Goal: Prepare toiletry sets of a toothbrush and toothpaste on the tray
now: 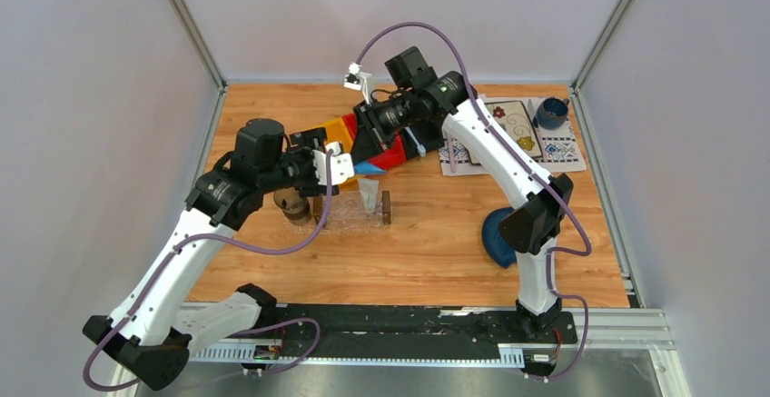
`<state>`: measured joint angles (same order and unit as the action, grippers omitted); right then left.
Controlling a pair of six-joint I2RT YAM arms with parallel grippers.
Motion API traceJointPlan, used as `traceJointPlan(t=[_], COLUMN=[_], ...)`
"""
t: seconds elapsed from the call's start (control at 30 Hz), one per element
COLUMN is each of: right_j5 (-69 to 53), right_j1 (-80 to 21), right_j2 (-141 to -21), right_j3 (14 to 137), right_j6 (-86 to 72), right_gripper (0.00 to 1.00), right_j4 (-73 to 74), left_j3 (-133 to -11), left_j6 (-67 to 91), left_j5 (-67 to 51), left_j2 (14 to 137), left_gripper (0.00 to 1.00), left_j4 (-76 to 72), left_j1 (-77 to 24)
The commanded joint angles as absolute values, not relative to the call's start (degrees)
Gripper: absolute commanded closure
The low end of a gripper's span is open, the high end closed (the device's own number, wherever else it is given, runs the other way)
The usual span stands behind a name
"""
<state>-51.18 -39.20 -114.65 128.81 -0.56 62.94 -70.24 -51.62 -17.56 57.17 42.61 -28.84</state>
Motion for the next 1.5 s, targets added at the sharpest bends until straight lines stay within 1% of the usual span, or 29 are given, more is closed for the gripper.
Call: traceJointPlan(t=[0.0,0.13,0.23,0.27,0.33,0.37,0.43,0.47,0.5,0.53,0.57,0.67,0.7,0.77,0.8,0.83,1.0,1.2,1.3,1.47], right_j5=[-56.07,-57.13,-58.01,-58.18,-58.01,-58.01,-57.66,-57.48,-57.13,-56.95,-56.69,-54.94,-53.8,-52.48,-51.08,-50.19,-48.34,-47.81,-46.94,-45.35], right_j1=[-39.73,-39.81,-39.73,-39.81,-39.9,-39.82,-39.81,-39.81,-39.81,-39.81,-39.9,-39.81,-39.81,-39.55,-39.29,-38.77,-35.16,-31.38,-30.06,-29.71], right_j2=[-111.97,-111.97,-111.88,-111.8,-111.62,-111.36,-111.01,-110.74,-110.48,-110.48,-110.13,-109.25,-109.07,-108.37,-108.02,-107.67,-104.68,-97.83,-93.88,-86.32], right_j3=[128.67,127.8,127.27,127.09,126.83,126.74,126.65,126.56,126.56,126.56,126.56,126.65,126.91,127.44,128.14,128.67,131.22,127.62,123.5,114.72], right_j6=[-0.18,-0.26,-0.26,-0.26,1.3,1.41,1.49,1.58,1.58,1.58,1.67,2.02,2.11,2.11,2.11,2.02,0.44,0.35,0.35,-3.42], right_gripper=[1.0,1.0,1.0,1.0,1.0,1.0,0.99,0.99,0.99,0.99,0.98,0.87,0.72,0.62,0.52,0.49,0.41,0.36,0.34,0.28], right_j4=[62.67,62.67,62.84,62.93,63.02,63.1,63.11,63.19,63.11,63.19,63.28,63.28,63.19,63.02,62.93,62.84,61.18,56.87,53.19,41.33], left_j3=[-69.61,-68.38,-66.8,-66.45,-65.57,-65.22,-64.26,-64.16,-63.81,-63.37,-63.2,-62.41,-62.32,-61.7,-61.44,-60.83,-59.07,-59.06,-60.9,-66.17], left_j6=[-55.28,-55.2,-54.49,-53.97,-53.53,-53.09,-52.82,-52.56,-51.95,-51.42,-50.63,-48.53,-47.82,-45.89,-45.1,-44.13,-37.54,-26.65,-21.2,-12.51], left_j5=[-16.0,-15.38,-15.64,-15.82,-15.91,-16.0,-16.08,-16.26,-16.26,-16.35,-16.43,-16.79,-16.96,-17.31,-17.4,-17.4,-16.79,-17.05,-18.1,-20.64], left_j2=[58.18,58.36,58.27,58.18,57.83,57.66,57.22,57.04,56.78,56.6,56.43,55.37,54.76,54.15,53.36,52.91,50.45,49.57,50.27,52.37], left_gripper=[0.2,0.24,0.35,0.42,0.48,0.56,0.65,0.82,0.94,1.0,1.0,1.0,1.0,1.0,1.0,1.0,1.0,1.0,1.0,1.0], left_j4=[41.14,40.26,39.47,39.46,39.03,38.94,38.85,38.85,38.76,38.59,38.58,38.15,38.06,37.97,37.79,37.27,35.16,28.75,26.38,23.73], left_j1=[-30.32,-31.11,-31.55,-31.73,-31.9,-31.99,-31.99,-31.99,-31.99,-32.08,-32.08,-31.99,-31.99,-31.99,-31.99,-31.99,-31.99,-29.98,-28.31,-26.02])
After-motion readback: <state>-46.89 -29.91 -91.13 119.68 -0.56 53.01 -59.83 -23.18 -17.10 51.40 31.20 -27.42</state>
